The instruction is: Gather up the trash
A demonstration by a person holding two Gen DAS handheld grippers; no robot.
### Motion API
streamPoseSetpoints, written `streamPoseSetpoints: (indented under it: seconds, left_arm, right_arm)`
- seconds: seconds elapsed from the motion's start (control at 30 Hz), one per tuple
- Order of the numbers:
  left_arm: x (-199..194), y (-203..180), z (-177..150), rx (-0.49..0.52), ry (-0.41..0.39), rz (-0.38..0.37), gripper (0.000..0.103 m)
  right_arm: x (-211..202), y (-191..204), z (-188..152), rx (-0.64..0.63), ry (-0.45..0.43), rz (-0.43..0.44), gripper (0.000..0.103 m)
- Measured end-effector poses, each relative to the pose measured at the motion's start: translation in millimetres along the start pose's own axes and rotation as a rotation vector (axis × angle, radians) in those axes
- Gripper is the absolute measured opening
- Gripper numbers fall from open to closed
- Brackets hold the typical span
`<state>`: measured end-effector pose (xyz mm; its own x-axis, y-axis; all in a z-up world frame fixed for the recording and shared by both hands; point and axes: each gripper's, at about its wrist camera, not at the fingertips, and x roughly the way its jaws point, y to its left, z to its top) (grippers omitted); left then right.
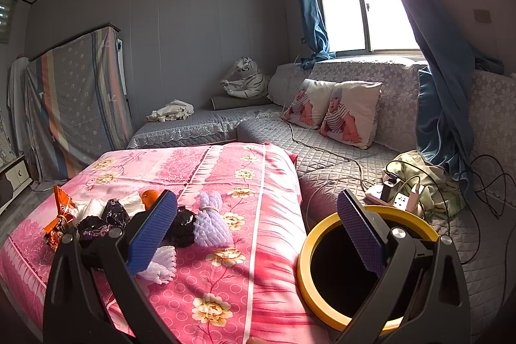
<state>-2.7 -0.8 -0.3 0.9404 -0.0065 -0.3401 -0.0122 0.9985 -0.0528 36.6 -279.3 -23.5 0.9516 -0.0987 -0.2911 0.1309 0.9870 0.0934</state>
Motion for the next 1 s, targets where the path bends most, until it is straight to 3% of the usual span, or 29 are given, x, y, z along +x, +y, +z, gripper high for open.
streamPoseSetpoints:
  seconds: [1.0]
  left_arm:
    - [0.1, -2.0, -0.9, 0.004, 0.001, 0.001, 0.095]
  right_arm:
    - [1.4, 1.5, -5.5, -0.003, 0.008, 0.006, 0.095]
